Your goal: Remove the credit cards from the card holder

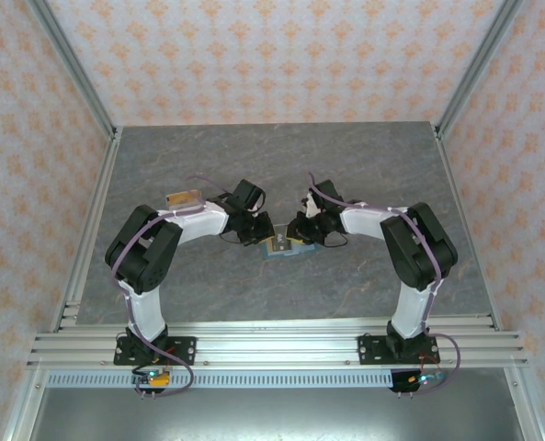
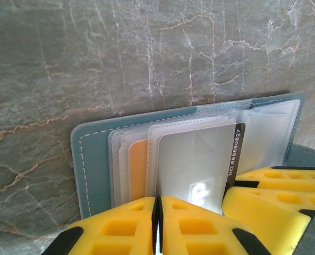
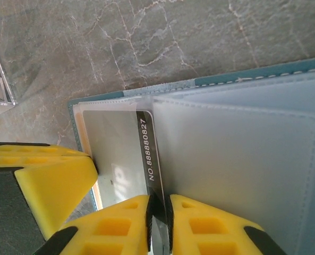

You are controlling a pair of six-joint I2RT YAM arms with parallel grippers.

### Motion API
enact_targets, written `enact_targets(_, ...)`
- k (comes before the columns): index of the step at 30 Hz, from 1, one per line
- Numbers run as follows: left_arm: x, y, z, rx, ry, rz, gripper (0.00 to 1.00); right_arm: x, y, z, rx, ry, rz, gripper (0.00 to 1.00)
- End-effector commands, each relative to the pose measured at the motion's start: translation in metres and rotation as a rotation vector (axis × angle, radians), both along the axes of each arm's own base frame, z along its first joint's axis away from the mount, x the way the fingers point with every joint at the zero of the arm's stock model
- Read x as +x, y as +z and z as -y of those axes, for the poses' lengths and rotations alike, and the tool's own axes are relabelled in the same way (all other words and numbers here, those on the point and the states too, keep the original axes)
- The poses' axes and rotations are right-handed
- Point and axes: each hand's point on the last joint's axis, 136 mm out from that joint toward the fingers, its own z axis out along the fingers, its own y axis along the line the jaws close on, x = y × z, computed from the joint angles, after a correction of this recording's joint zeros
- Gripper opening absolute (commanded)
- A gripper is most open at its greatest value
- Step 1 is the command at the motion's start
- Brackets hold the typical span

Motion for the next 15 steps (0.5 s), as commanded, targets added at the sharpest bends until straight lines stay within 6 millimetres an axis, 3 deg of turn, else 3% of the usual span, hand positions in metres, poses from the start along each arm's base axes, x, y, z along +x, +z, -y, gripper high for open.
enact_targets(1, -0.011, -0.014, 0.003, 0.036, -0.04, -0.039, 0.12, 0.006, 0.004, -0.01, 0.043, 0.015, 0.011, 0.14)
enact_targets(5, -0.011, -0.014, -0.001, 0.057, -0.038, -0.039, 0.12, 0.008, 0.008, -0.007, 0.028, 0.0, 0.029, 0.09)
enact_targets(15, -0.009, 0.004, -0.008, 0.086, -0.043, 0.001, 0.21, 0.008, 0.007, 0.022, -0.054, -0.055, 0.061, 0.06)
